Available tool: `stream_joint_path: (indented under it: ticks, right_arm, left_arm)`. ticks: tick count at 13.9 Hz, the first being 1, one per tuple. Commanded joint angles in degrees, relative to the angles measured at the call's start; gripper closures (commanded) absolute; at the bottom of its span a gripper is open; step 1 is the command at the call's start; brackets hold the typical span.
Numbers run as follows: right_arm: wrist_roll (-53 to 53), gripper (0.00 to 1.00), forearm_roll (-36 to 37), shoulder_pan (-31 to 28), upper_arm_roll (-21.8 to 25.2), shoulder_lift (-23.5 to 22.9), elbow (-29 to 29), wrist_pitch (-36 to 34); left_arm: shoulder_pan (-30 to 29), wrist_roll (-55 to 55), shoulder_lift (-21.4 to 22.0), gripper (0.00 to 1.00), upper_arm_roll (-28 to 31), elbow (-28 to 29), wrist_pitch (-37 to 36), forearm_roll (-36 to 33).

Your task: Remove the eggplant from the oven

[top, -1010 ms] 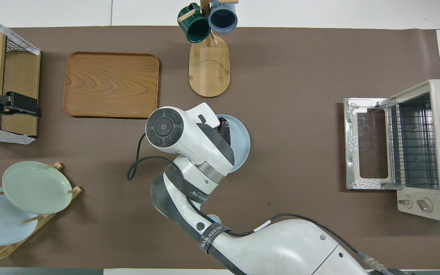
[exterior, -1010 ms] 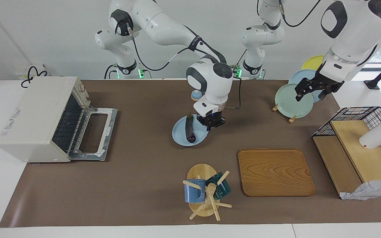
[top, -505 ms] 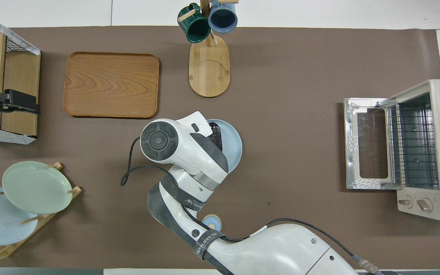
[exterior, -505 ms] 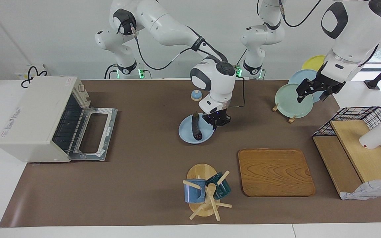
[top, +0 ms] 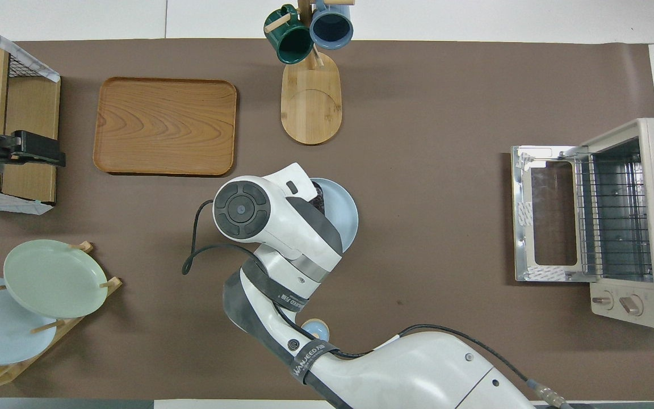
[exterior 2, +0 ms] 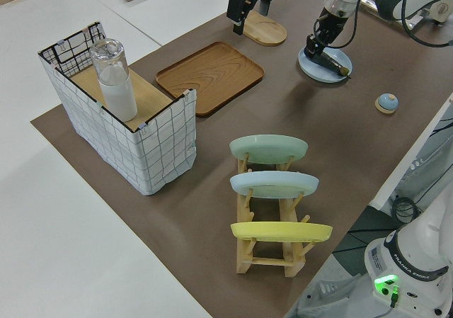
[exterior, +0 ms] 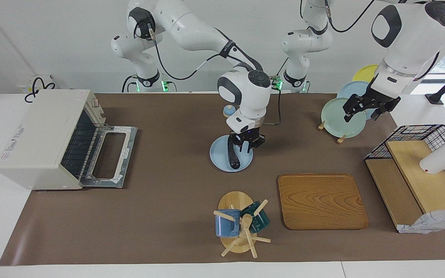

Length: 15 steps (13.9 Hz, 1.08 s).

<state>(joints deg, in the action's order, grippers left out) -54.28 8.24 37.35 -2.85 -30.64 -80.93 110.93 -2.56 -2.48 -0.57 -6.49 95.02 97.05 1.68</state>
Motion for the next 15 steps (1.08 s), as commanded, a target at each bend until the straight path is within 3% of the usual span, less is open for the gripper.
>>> stream_joint_path:
  ticks: [1, 2, 4, 6, 11, 15]
  right_arm:
    - [6.3, 0.90, 0.2, -8.0, -0.8, 8.9, -7.2, -7.5]
    - [10.6, 1.00, 0.5, -12.2, -0.8, 12.6, -13.7, -7.4]
    - [15.5, 1.00, 4.7, -17.8, -0.8, 18.1, -23.0, -5.6]
    - [15.5, 1.00, 8.4, -21.6, -0.8, 20.4, -29.1, -5.4]
    - [22.0, 1.00, 8.6, -31.4, -0.8, 21.2, -42.4, 14.7]
    - [23.5, 1.00, 8.6, -32.4, -0.8, 20.2, -43.6, 16.5]
  left_arm:
    - [2.3, -0.1, 0.8, 0.00, 0.1, 2.3, -0.2, -0.4]
    - [2.5, -0.2, 1.0, 0.00, 0.0, 3.2, 0.0, -0.4]
    - [8.8, -6.2, 1.7, 0.00, 0.0, 6.9, 0.7, -0.4]
    - [16.2, -19.2, 1.9, 0.00, 0.0, 12.2, 7.4, -0.4]
    - [30.1, -31.4, -0.4, 0.00, -0.1, 20.0, 20.1, -0.3]
    - [38.2, -40.6, -2.8, 0.00, -0.1, 26.8, 36.1, -0.2]
